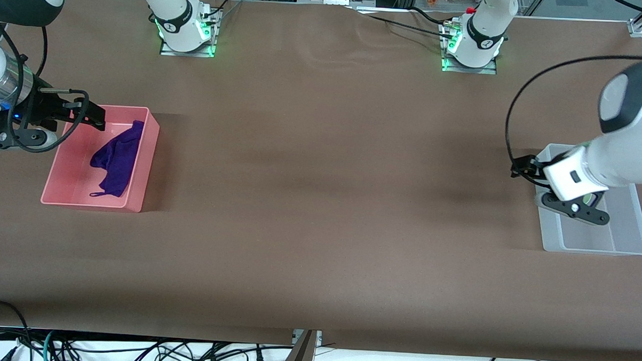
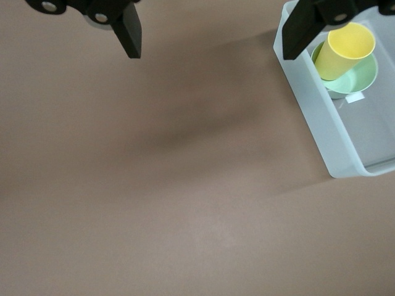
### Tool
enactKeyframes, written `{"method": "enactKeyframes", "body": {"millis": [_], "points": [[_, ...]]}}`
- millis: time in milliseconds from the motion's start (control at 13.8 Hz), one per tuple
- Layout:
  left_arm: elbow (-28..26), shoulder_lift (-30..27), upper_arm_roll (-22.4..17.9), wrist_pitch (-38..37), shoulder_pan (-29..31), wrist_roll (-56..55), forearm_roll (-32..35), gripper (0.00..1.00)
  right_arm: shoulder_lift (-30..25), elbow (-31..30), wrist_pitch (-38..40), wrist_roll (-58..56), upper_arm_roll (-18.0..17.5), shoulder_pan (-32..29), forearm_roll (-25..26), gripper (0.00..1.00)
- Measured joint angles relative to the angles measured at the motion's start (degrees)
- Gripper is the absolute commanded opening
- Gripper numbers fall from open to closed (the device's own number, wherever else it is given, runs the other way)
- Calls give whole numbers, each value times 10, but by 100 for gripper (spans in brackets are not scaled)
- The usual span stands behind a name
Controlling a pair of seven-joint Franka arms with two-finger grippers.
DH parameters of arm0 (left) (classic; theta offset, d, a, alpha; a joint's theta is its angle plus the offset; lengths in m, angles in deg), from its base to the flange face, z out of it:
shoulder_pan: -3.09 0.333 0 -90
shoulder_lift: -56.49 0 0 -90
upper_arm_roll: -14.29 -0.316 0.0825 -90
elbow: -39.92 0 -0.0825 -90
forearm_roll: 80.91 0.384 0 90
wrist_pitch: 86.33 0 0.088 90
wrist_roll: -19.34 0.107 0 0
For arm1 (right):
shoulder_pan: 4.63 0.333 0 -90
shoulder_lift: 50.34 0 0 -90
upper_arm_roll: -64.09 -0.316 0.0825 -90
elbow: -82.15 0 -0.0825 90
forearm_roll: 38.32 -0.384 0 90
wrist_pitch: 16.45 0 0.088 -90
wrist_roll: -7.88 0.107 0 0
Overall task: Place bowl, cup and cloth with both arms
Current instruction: 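Release the cup and raise the left gripper away from the tray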
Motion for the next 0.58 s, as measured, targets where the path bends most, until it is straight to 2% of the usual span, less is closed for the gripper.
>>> {"method": "enactKeyframes", "body": {"millis": [145, 290, 363, 435, 581], "points": [[2, -49, -134, 0, -117, -25, -57, 100, 1, 0, 0, 0, 0, 0, 0, 100], [-19, -101, -248, 10, -186, -34, -123, 100, 1, 0, 0, 0, 0, 0, 0, 100], [-50, -132, -275, 28, -195, -33, -130, 100, 1, 0, 0, 0, 0, 0, 0, 100], [-89, -162, -285, 47, -198, -33, -128, 100, 1, 0, 0, 0, 0, 0, 0, 100], [-147, -202, -287, 67, -206, -34, -123, 100, 1, 0, 0, 0, 0, 0, 0, 100]]}}
